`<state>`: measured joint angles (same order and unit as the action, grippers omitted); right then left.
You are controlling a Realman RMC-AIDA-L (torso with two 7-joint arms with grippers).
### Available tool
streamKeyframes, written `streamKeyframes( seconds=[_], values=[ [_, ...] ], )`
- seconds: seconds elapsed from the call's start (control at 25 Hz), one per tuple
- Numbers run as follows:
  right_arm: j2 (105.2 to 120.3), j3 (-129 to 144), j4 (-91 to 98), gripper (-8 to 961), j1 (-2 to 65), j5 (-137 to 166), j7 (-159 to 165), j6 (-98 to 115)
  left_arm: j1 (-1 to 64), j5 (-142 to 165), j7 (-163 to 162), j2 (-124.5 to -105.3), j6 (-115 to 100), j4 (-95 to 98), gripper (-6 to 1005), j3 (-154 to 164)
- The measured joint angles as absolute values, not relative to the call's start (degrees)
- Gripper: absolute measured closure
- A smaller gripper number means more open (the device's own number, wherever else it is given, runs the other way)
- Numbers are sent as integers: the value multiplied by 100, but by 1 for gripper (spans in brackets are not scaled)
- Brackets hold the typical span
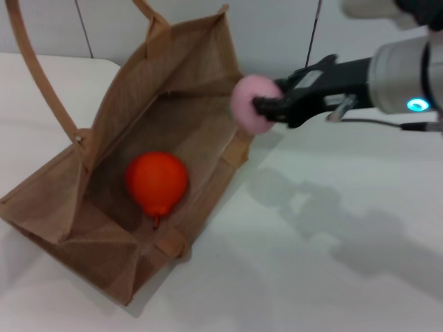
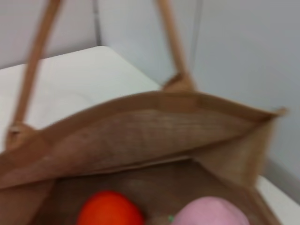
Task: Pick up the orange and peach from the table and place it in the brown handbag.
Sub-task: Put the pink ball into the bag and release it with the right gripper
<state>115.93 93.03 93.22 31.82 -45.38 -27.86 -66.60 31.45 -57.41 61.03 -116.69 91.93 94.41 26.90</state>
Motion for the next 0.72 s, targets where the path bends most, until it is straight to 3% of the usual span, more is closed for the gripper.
streamKeyframes(
  seconds=[0.72],
  values=[
    [11575,9859,7640,597,3905,-5349,-3469,-5680,3428,-6359,5913,-11686,9249,9439,878,3152]
  ],
)
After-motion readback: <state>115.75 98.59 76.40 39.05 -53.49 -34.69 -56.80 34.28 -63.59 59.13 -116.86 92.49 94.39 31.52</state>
